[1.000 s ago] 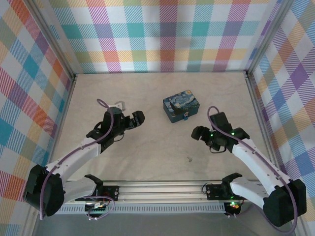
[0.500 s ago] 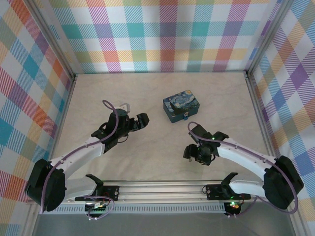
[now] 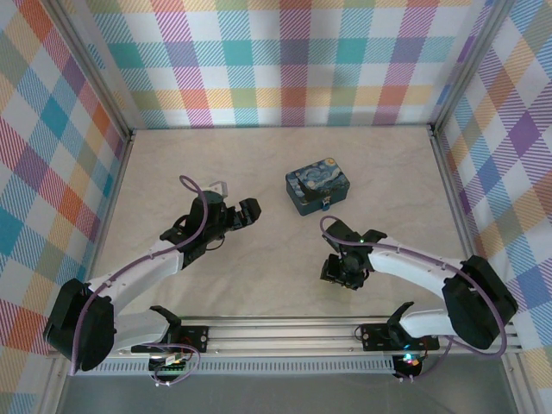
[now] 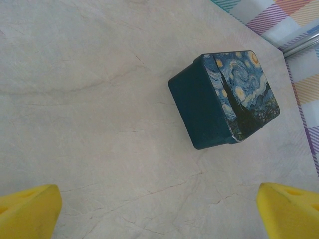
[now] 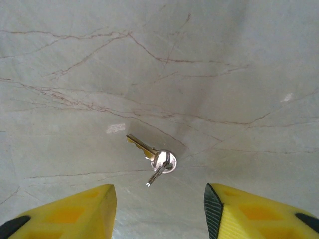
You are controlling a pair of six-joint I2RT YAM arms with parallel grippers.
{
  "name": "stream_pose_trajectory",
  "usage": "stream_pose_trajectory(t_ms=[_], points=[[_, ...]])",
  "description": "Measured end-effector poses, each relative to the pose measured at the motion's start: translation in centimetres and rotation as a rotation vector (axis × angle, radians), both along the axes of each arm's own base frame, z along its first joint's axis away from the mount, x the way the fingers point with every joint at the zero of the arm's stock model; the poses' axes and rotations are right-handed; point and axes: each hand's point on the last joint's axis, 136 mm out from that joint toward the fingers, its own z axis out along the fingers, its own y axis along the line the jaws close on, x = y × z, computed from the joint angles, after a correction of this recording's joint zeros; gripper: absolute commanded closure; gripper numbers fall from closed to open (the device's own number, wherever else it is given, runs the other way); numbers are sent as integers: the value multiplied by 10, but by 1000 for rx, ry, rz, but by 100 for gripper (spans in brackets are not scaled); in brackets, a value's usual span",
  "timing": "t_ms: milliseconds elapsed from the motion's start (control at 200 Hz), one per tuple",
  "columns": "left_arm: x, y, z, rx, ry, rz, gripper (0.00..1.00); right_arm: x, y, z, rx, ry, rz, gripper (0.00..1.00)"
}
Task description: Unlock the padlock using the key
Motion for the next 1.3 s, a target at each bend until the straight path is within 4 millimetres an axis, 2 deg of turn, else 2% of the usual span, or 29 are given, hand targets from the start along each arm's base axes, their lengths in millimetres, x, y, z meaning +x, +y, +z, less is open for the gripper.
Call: stream_pose_trajectory(t_ms=[605,1300], points=[[0,1,0,4,-1,5,0,3,1,-11,-23,16,-1,68],[1,2,-1,8,0,11,0,3,2,-13,-24,19,-1,100]])
